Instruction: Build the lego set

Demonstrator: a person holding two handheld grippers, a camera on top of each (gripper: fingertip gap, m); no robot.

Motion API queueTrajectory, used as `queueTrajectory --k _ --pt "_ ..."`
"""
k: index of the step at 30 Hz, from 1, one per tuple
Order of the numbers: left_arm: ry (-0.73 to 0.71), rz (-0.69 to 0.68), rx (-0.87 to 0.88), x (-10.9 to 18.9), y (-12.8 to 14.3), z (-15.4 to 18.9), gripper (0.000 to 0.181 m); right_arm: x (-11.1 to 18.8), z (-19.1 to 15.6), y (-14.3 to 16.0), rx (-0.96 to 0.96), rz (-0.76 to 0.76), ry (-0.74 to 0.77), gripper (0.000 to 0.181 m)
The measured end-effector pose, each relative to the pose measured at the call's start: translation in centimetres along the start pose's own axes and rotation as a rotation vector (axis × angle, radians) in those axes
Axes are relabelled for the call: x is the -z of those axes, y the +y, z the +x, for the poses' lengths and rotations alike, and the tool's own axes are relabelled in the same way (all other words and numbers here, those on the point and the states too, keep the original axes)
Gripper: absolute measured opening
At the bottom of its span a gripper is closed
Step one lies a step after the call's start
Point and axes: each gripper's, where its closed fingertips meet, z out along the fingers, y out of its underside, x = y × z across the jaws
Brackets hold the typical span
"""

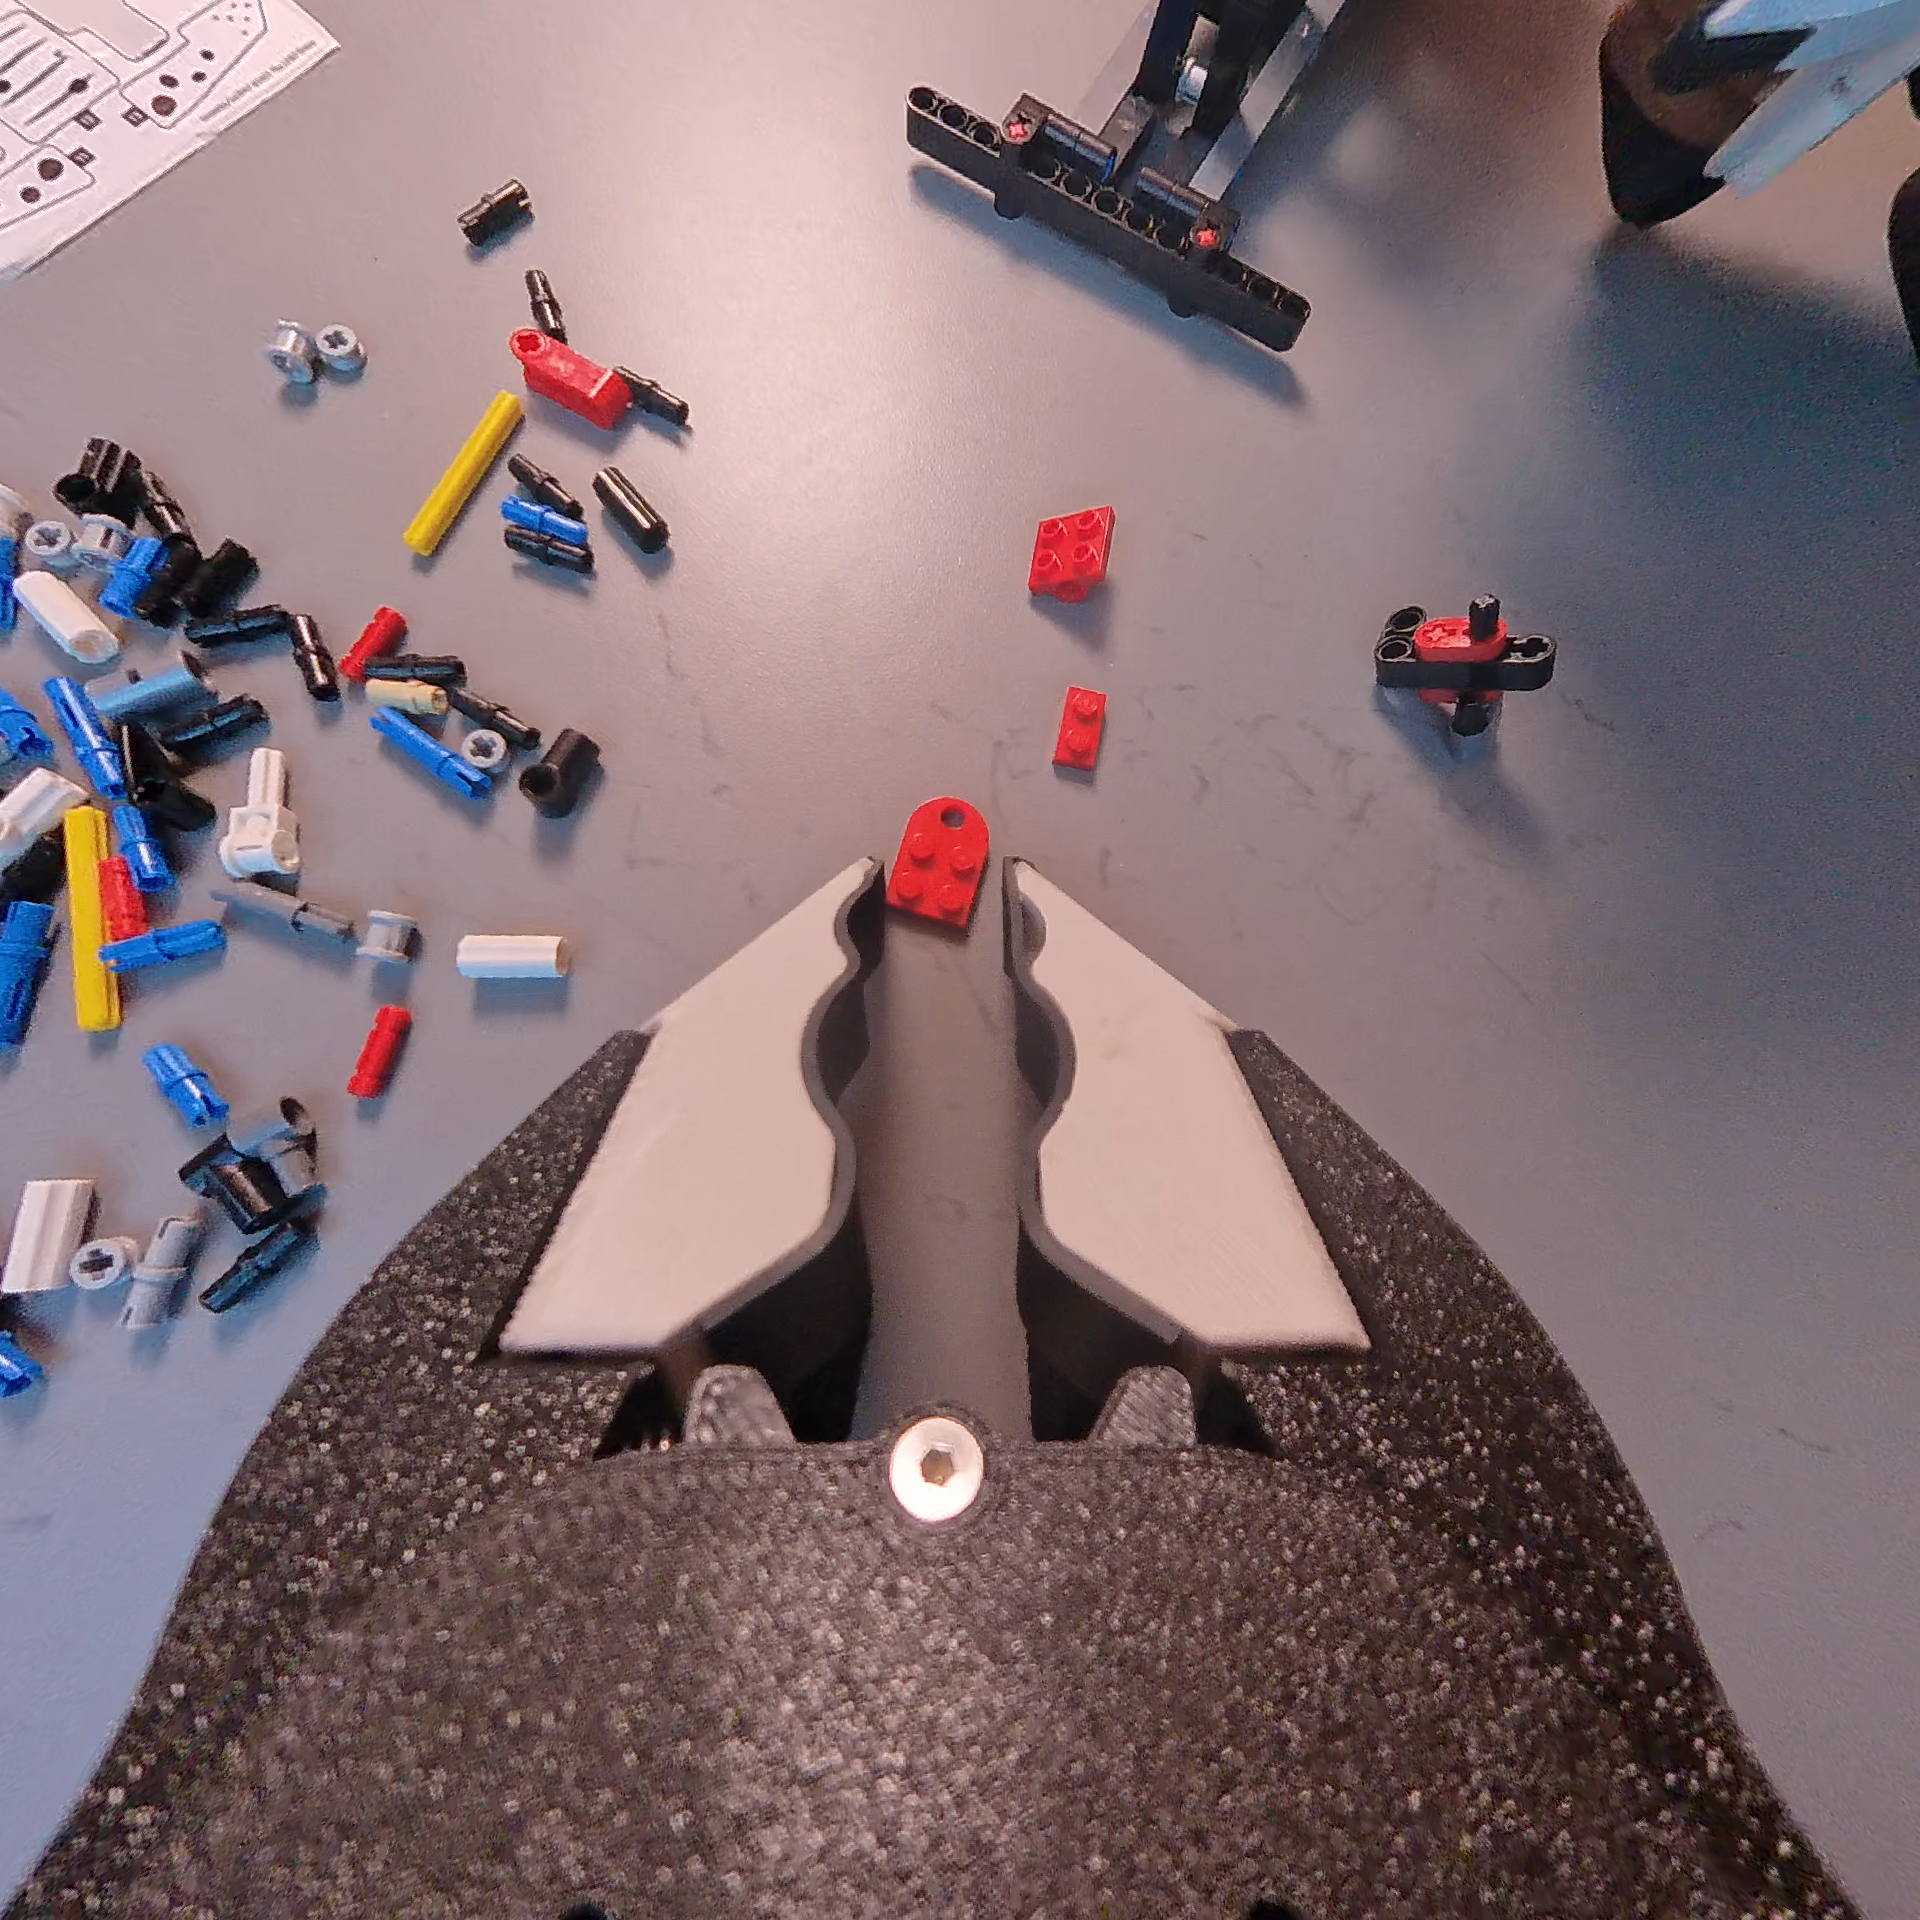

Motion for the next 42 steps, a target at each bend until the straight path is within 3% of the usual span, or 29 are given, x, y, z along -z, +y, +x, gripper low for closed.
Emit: queueTrajectory --k 19,25,27,33,42 --pt "0.027 -0.027 -0.073 0.8 0.9 0.2 0.024 -0.7 -0.2 1.9 0.029 -0.075 0.003 0.033" --pt "0.009 -0.037 -0.096 0.9 1.1 0.0 0.012 -0.8 -0.1 2.1 0.022 -0.086 0.010 0.031" --pt "0.013 -0.038 -0.102 1.0 1.2 0.1 0.000 -0.9 -0.1 2.1 0.019 -0.089 0.012 0.031" --pt "0.014 -0.039 -0.105 1.0 1.2 0.1 0.000 -0.9 0.0 2.3 0.018 -0.100 0.017 0.030" --pt "-0.028 0.000 -0.109 2.1 0.7 -0.9 0.024 -1.0 -0.5 2.4 0.056 -0.117 0.015 0.029"
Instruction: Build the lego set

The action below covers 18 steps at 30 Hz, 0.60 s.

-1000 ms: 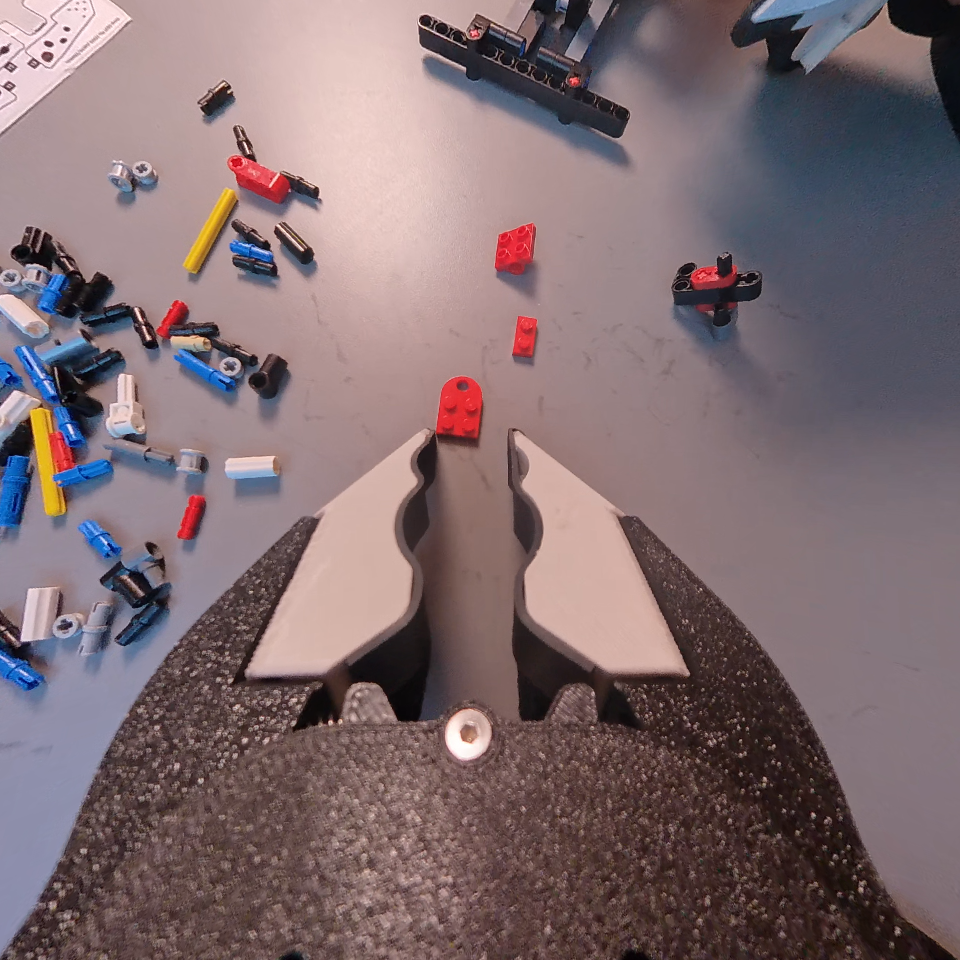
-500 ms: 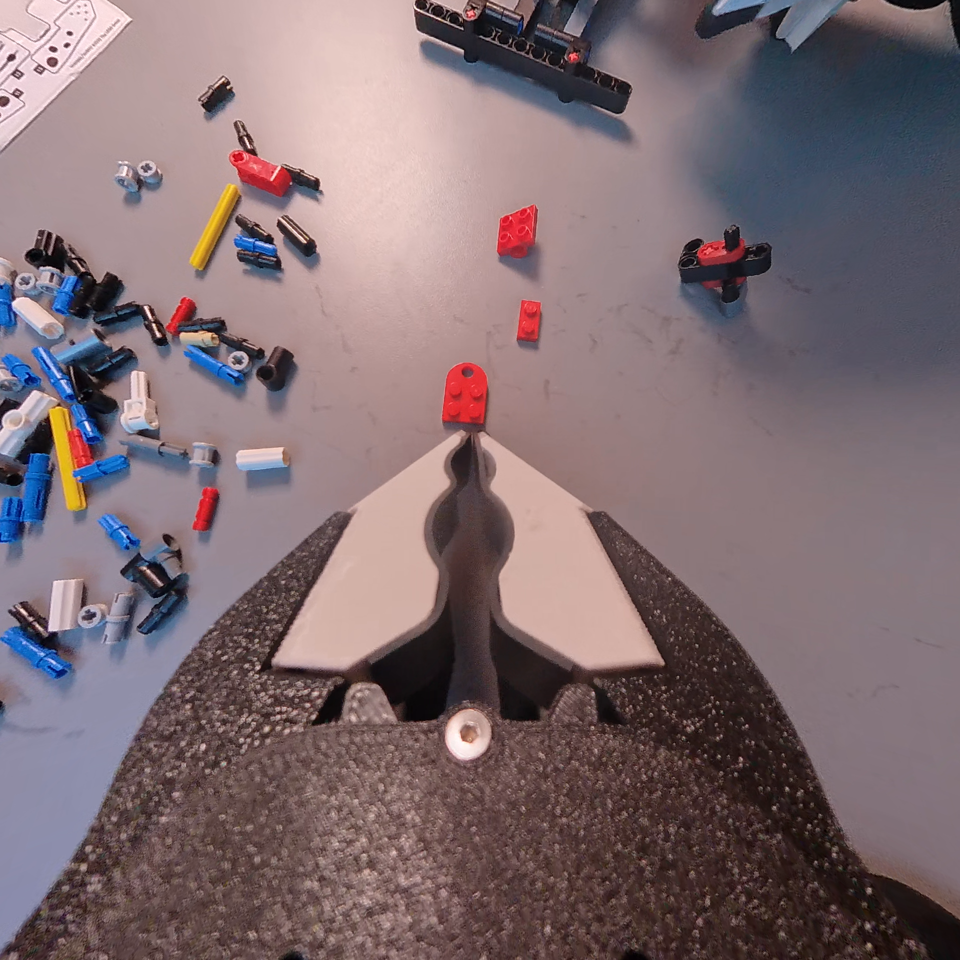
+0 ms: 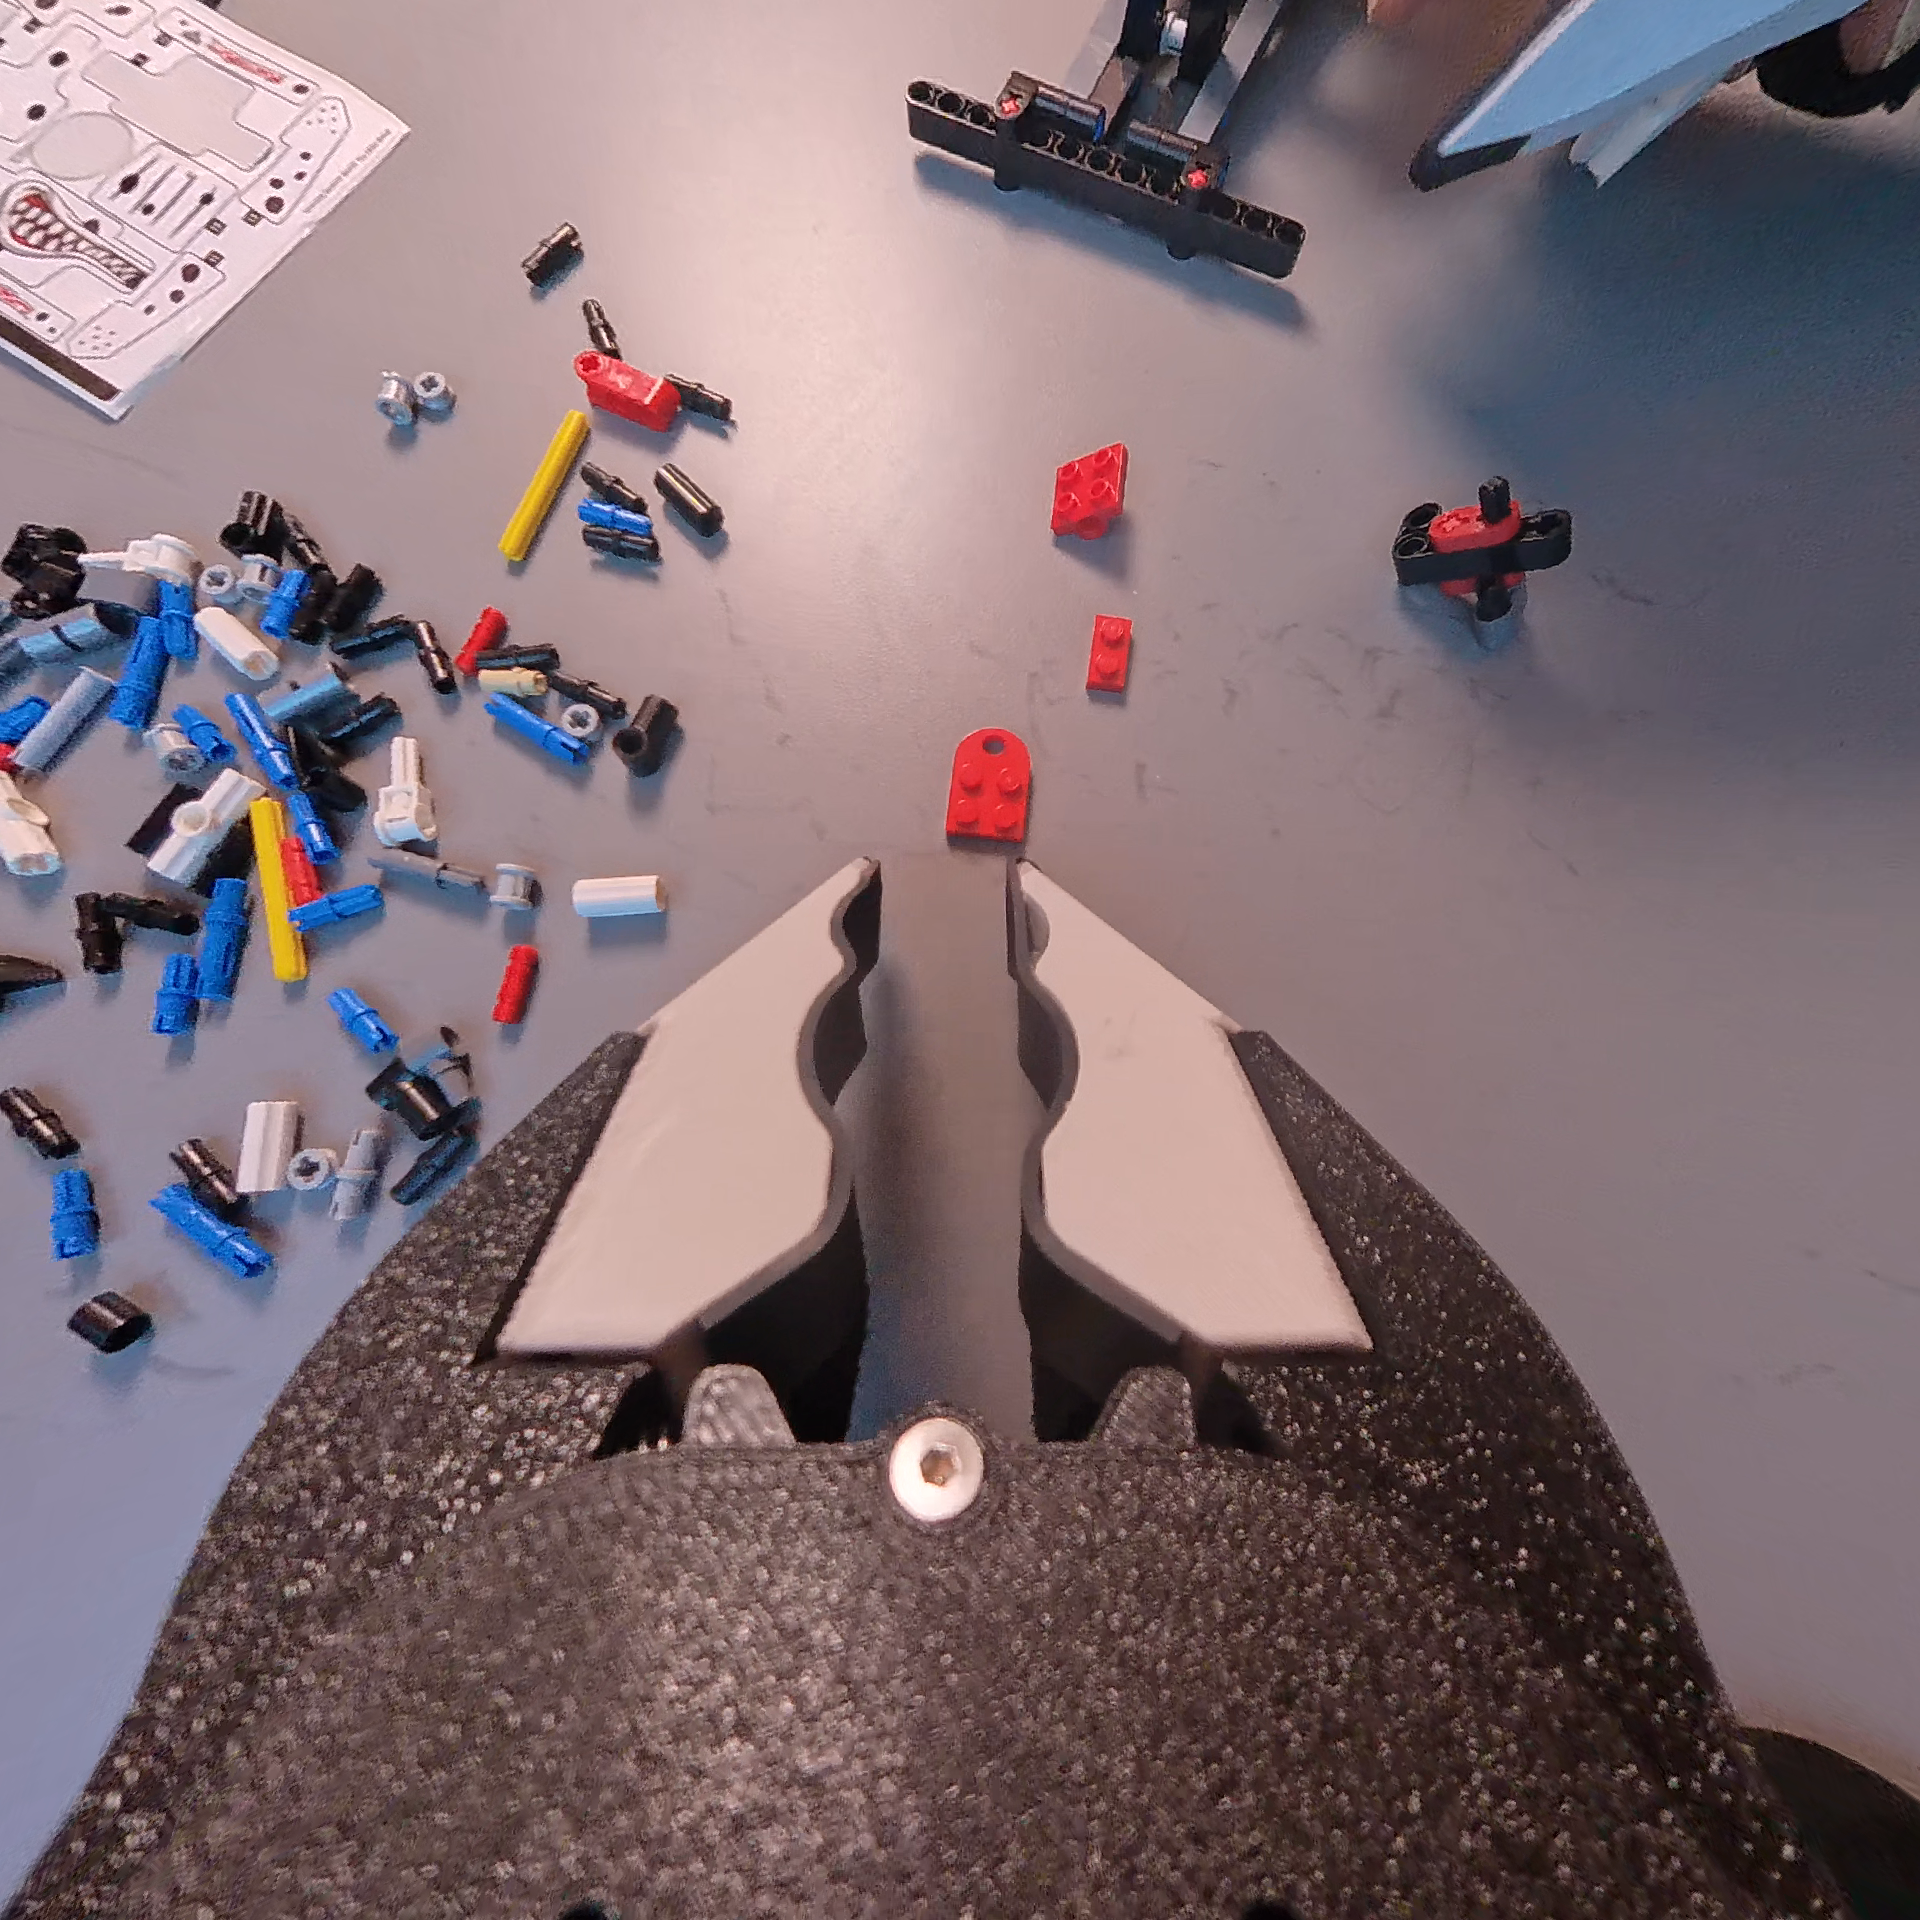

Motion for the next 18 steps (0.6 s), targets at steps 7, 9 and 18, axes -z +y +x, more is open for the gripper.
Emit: queueTrajectory --k 7,9,18 --pt "0.011 -0.015 0.002 0.2 0.6 -0.2 0.029 -1.5 -1.0 0.4 -0.016 -0.122 -0.071 0.030" --pt "0.027 -0.032 -0.001 0.1 0.9 0.0 0.030 -2.1 -1.1 0.7 0.028 -0.200 -0.080 0.030" --pt "0.050 -0.025 -0.020 -0.8 0.6 0.9 0.029 -4.4 -1.3 3.3 0.028 -0.536 -0.192 0.031"
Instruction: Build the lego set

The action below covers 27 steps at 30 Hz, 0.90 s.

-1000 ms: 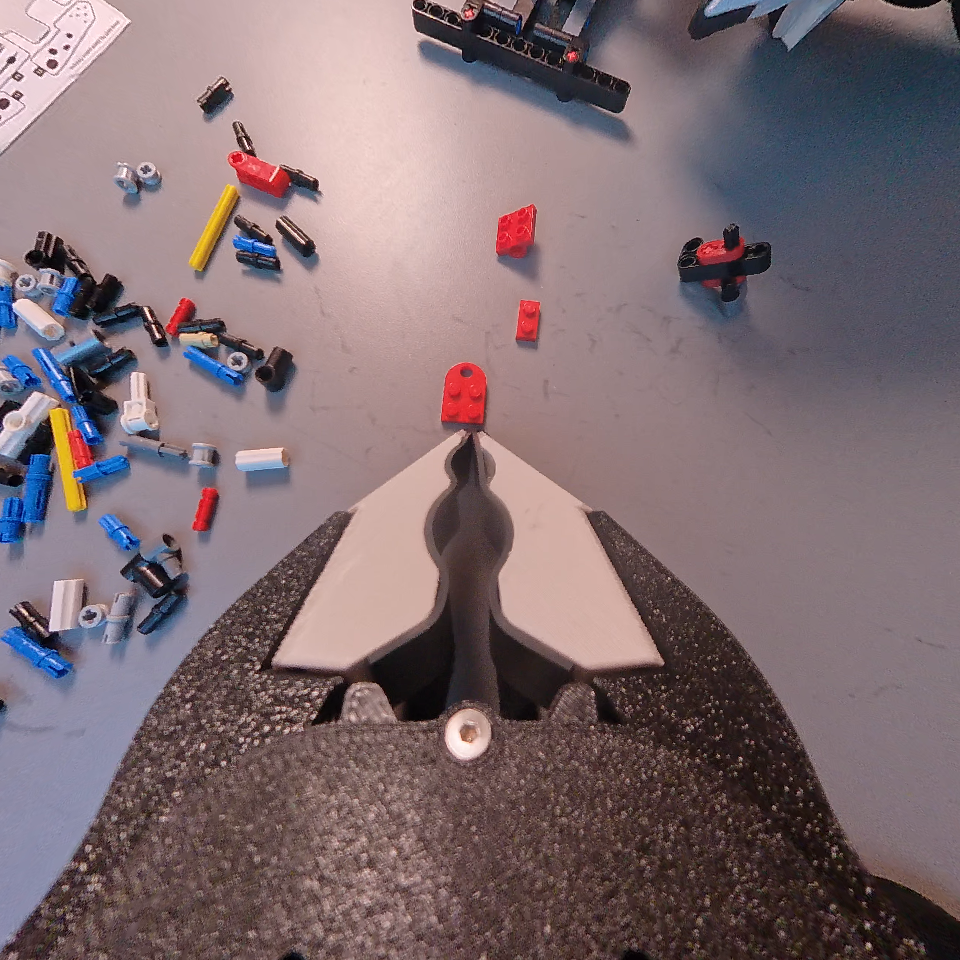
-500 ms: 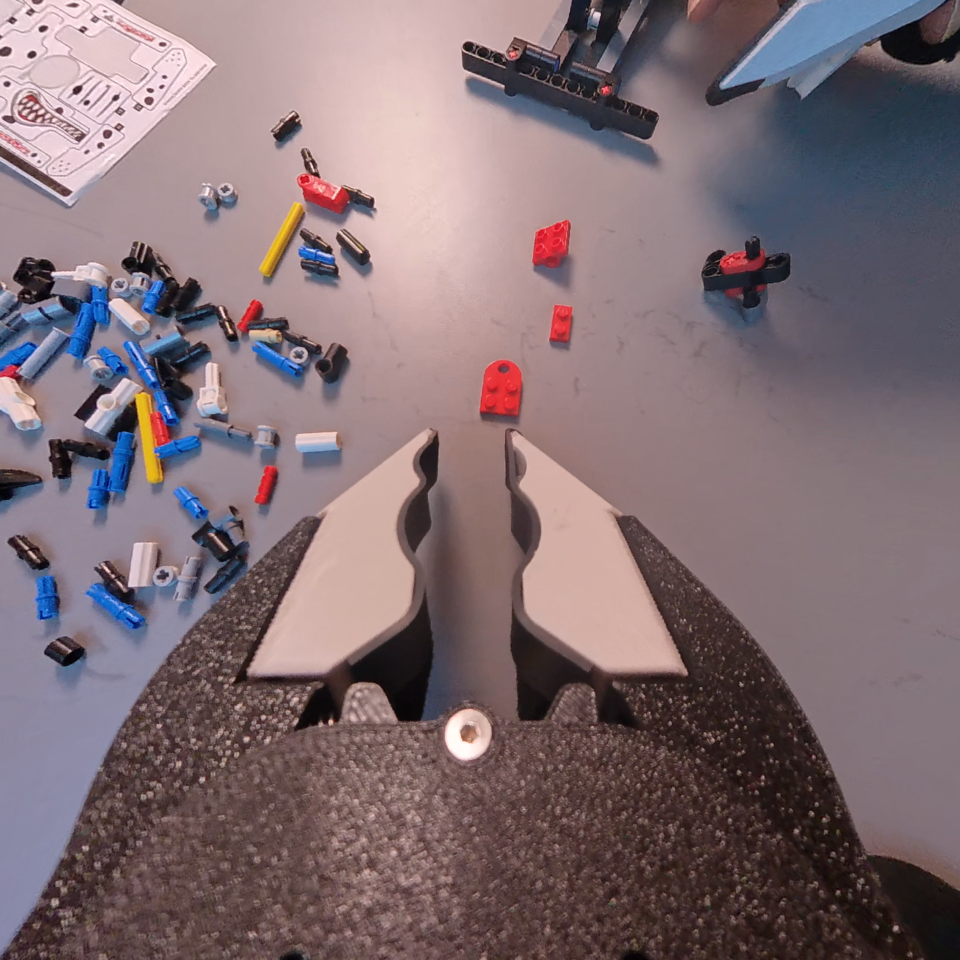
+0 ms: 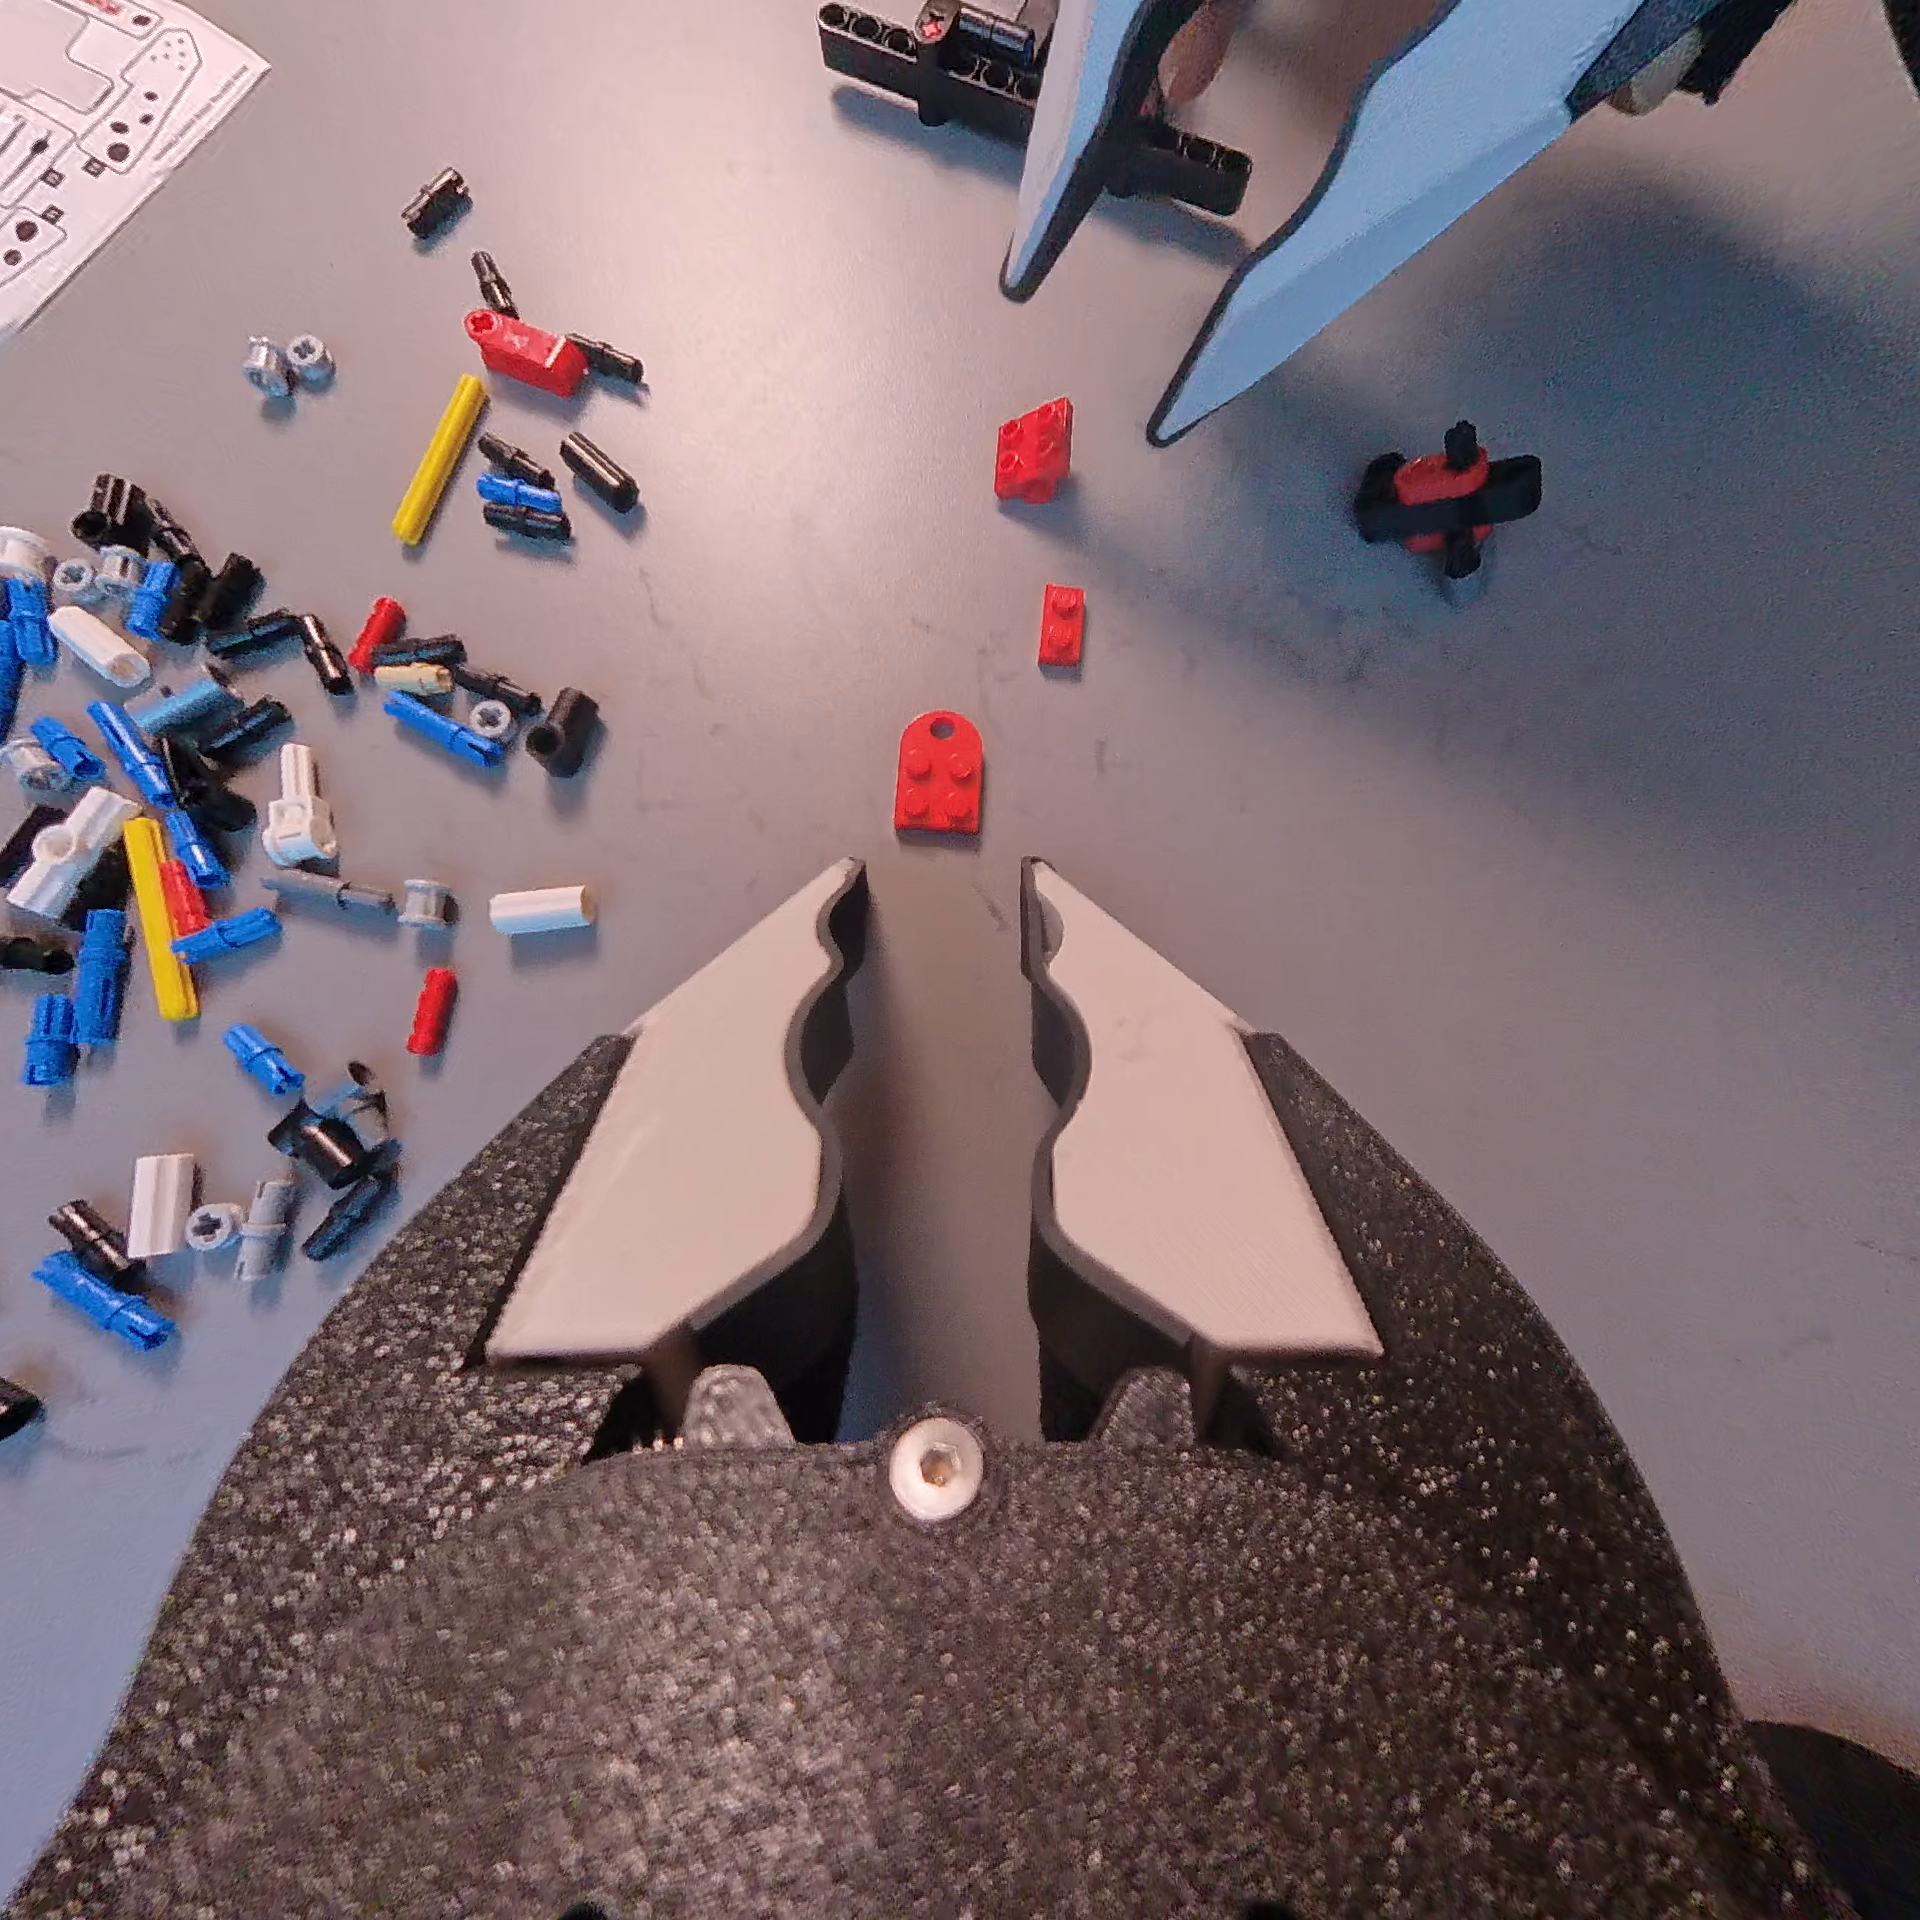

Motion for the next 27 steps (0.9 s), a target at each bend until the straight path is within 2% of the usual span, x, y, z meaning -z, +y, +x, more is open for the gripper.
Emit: queueTrajectory --k 7,9,14,17,20,24,27 --pt "-0.020 0.019 -0.027 -1.1 -1.2 0.1 0.024 -1.3 0.1 0.3 -0.063 -0.050 -0.031 0.026" --pt "0.003 0.018 -0.027 -1.3 -1.3 0.4 0.016 -1.6 0.0 0.3 -0.046 -0.048 -0.029 0.015" --pt "-0.007 0.015 -0.014 -1.4 -1.4 0.4 0.016 -1.2 -0.8 -0.3 -0.001 -0.022 -0.031 0.006" --pt "-0.016 0.010 -0.020 -1.4 -1.3 0.4 0.016 -0.1 -3.2 -2.4 0.052 0.047 -0.063 0.007" --pt "-0.017 0.013 -0.011 -1.3 -1.3 0.2 0.016 -0.3 -5.6 -3.8 0.121 0.083 -0.056 0.007" --pt "-0.044 0.013 -0.009 -1.0 -1.2 -0.2 0.016 -1.7 -6.9 -3.8 0.255 0.066 0.035 0.007" --pt "-0.051 0.020 -0.004 -0.7 -1.2 -0.2 0.016 -2.1 -7.9 -3.0 0.322 0.031 0.038 0.012"
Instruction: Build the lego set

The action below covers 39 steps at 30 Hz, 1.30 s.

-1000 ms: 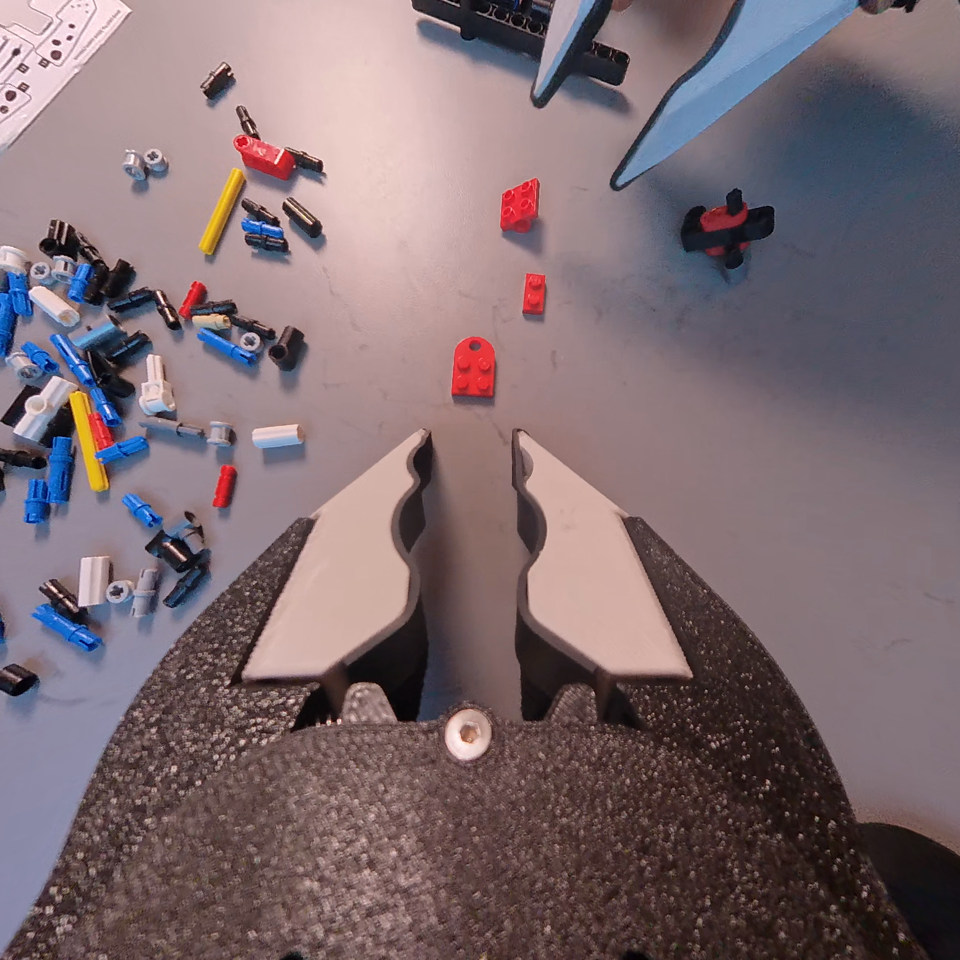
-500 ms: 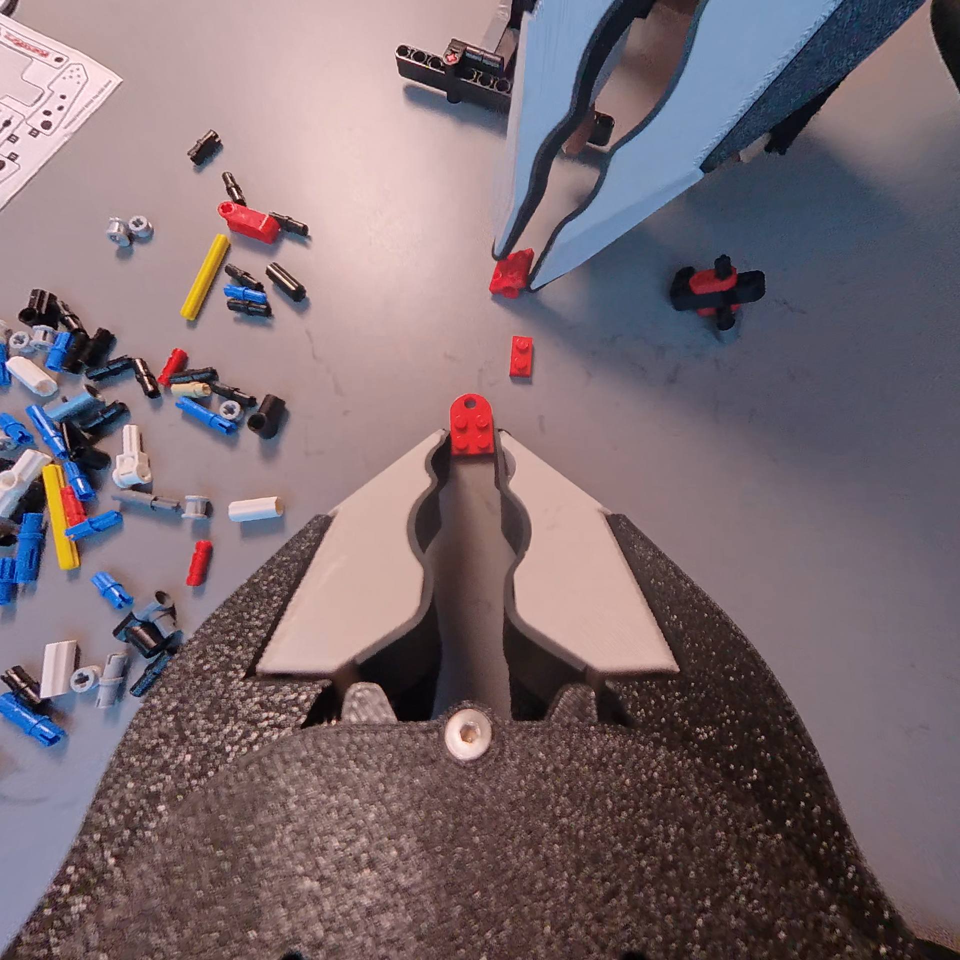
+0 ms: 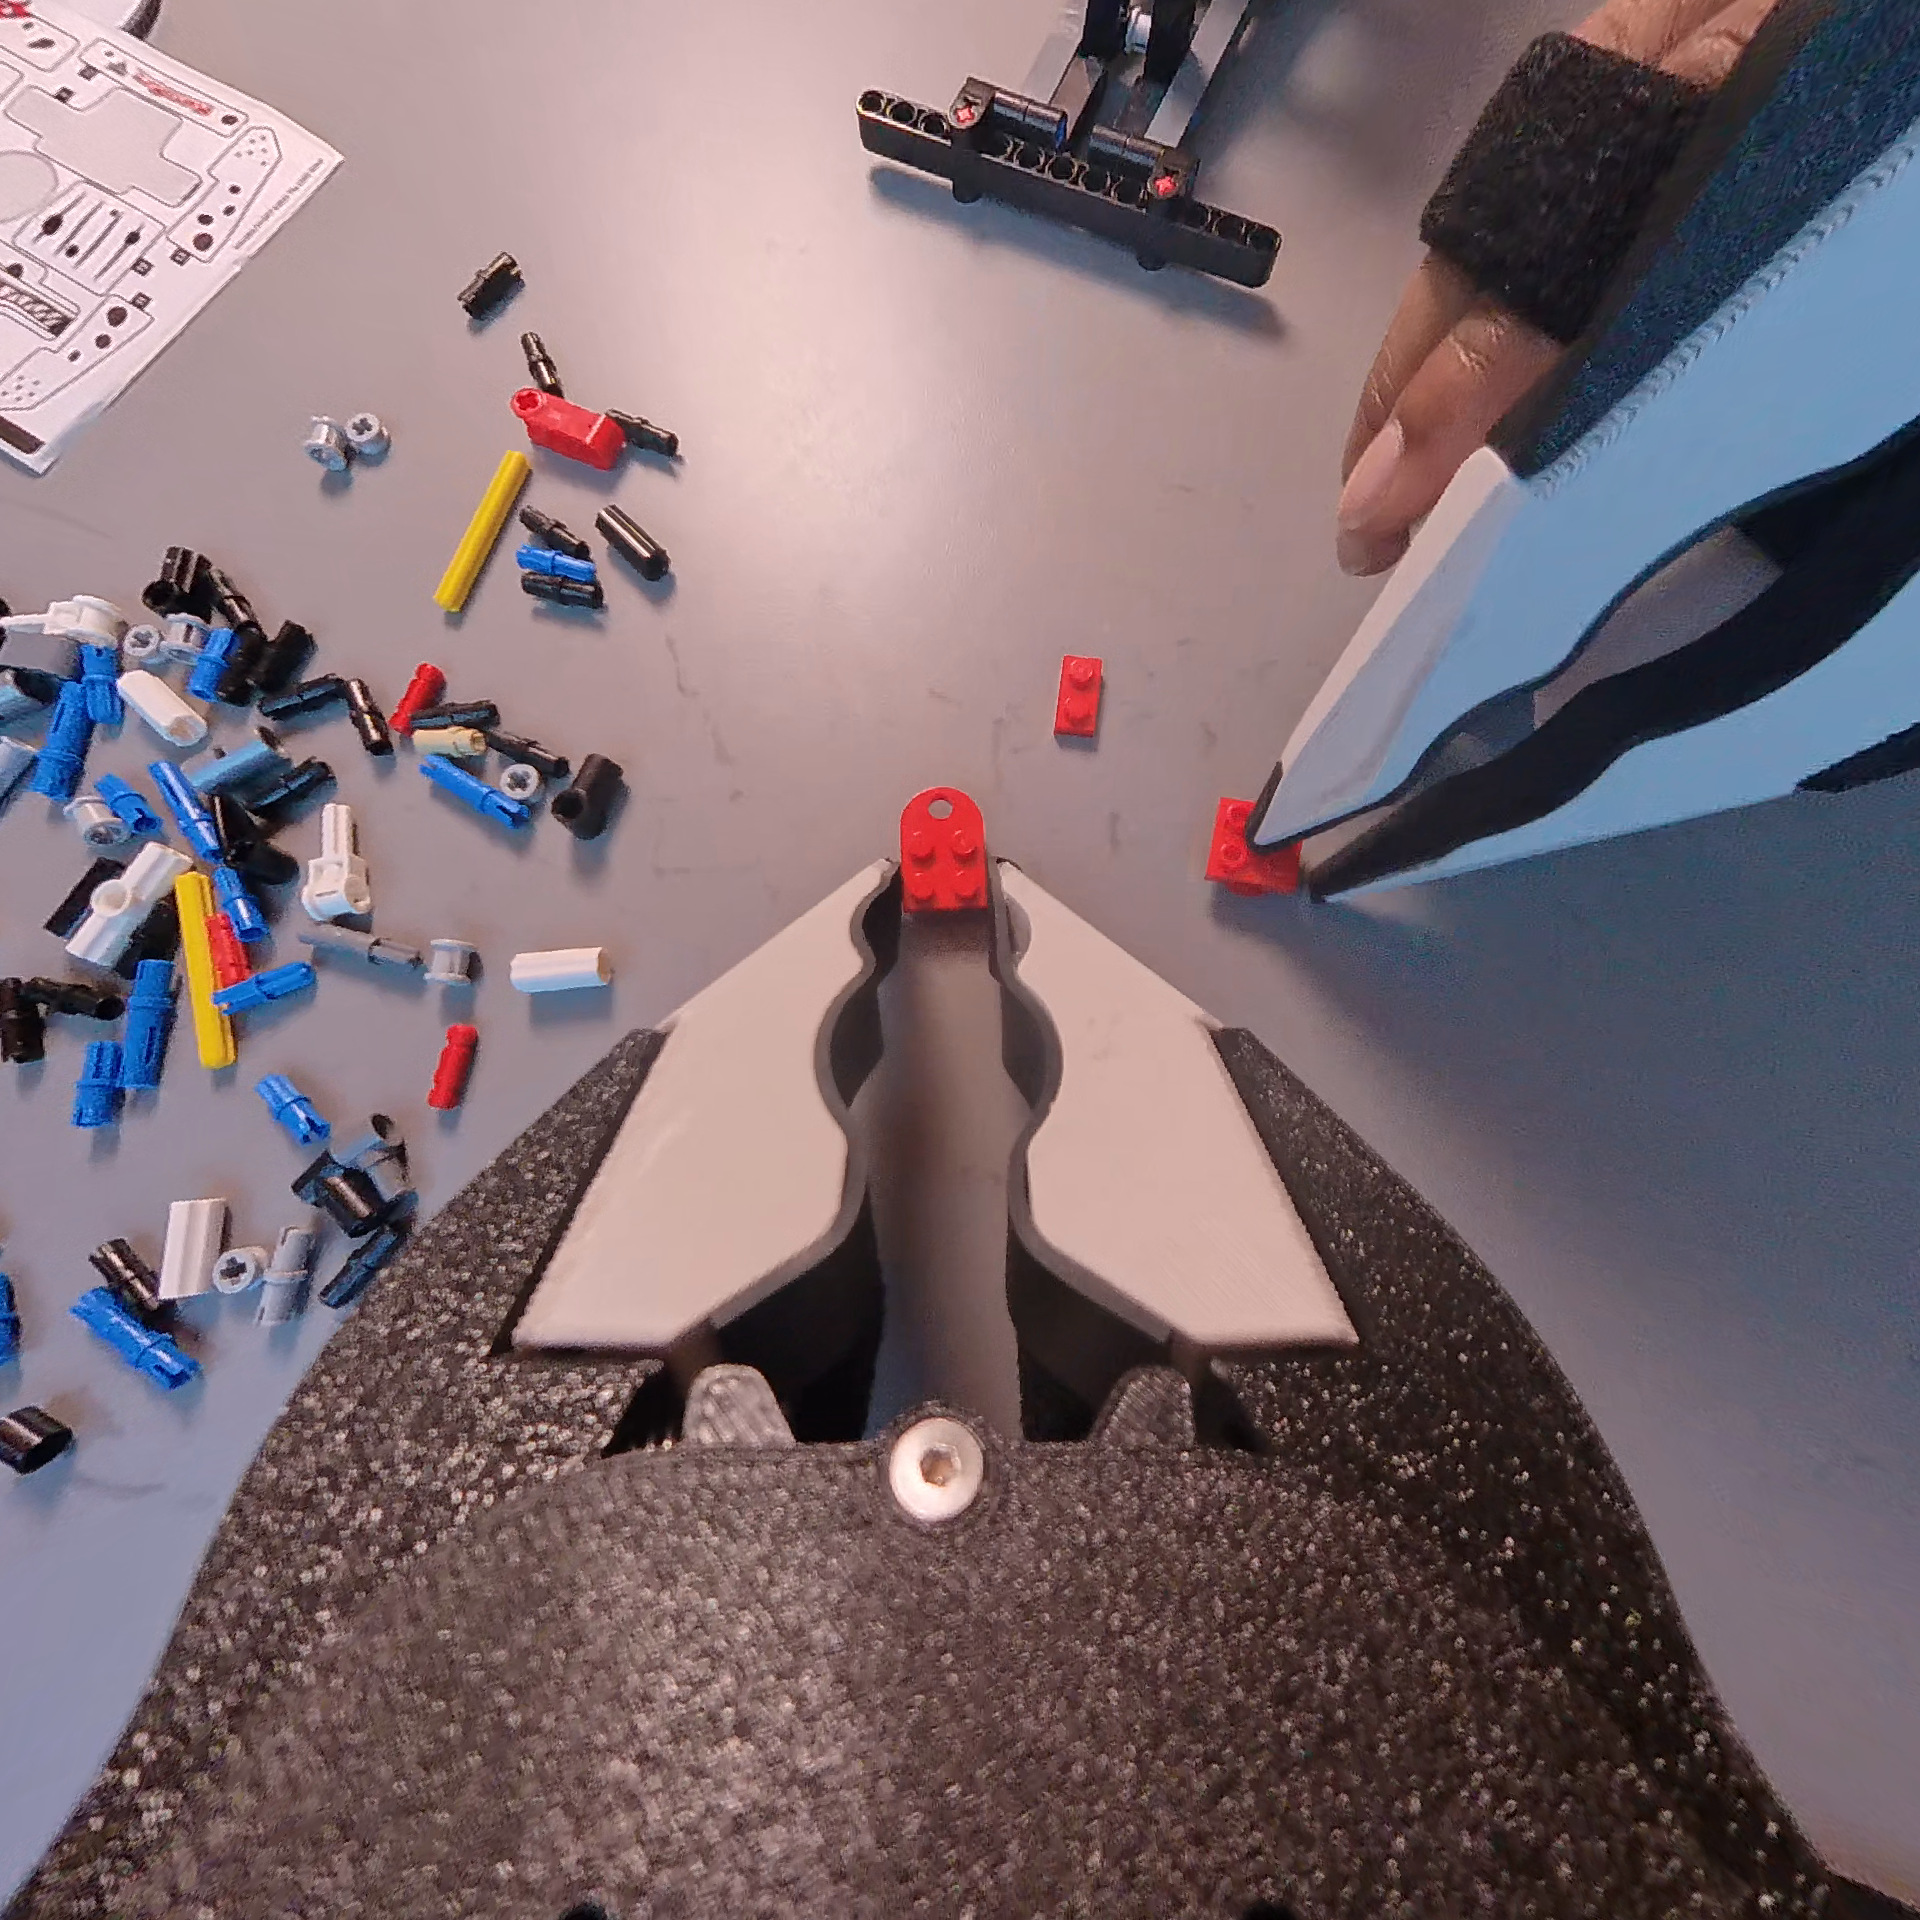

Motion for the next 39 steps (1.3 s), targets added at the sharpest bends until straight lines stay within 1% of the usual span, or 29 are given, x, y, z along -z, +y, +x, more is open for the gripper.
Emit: queueTrajectory --k 4,8,10,14,17,21,24,26,28,32,36,39 --pt "0.005 0.012 0.004 0.3 -0.1 0.0 0.016 0.5 -1.2 -0.3 0.003 0.016 -0.058 0.020" --pt "0.038 0.039 0.015 0.8 -0.5 0.3 0.016 1.7 -1.4 -1.0 -0.087 0.095 -0.155 0.031" --pt "0.108 0.075 0.010 1.4 -0.9 1.2 0.016 2.8 -0.6 -1.3 -0.146 0.160 -0.191 0.032" --pt "0.324 0.171 -0.029 3.1 -1.7 4.3 0.016 4.4 2.0 -1.4 -0.206 0.286 -0.178 0.028" --pt "0.420 0.232 -0.073 4.1 -2.5 6.0 0.016 4.9 2.3 -1.8 -0.257 0.370 -0.215 0.022" --pt "0.401 0.245 -0.170 4.2 -2.9 7.1 0.015 5.0 2.2 -2.3 -0.463 0.426 -0.350 0.020" --pt "0.356 0.260 -0.231 4.3 -3.5 7.4 0.016 5.2 1.5 -2.8 -0.520 0.439 -0.435 0.020" --pt "0.336 0.276 -0.264 4.4 -3.9 7.6 0.015 4.9 1.2 -2.6 -0.528 0.418 -0.442 0.017" --pt "0.321 0.270 -0.290 4.4 -3.8 7.6 0.015 5.1 1.1 -2.8 -0.538 0.432 -0.455 0.014" --pt "0.316 0.296 -0.269 4.6 -4.0 7.2 0.015 5.1 1.6 -2.9 -0.597 0.447 -0.464 0.013" --pt "0.298 0.366 -0.235 5.3 -5.0 6.5 0.016 5.9 2.8 -3.4 -0.707 0.526 -0.496 0.007" --pt "0.262 0.386 -0.266 5.7 -5.5 6.5 0.016 6.3 3.2 -3.7 -0.738 0.559 -0.505 0.006"
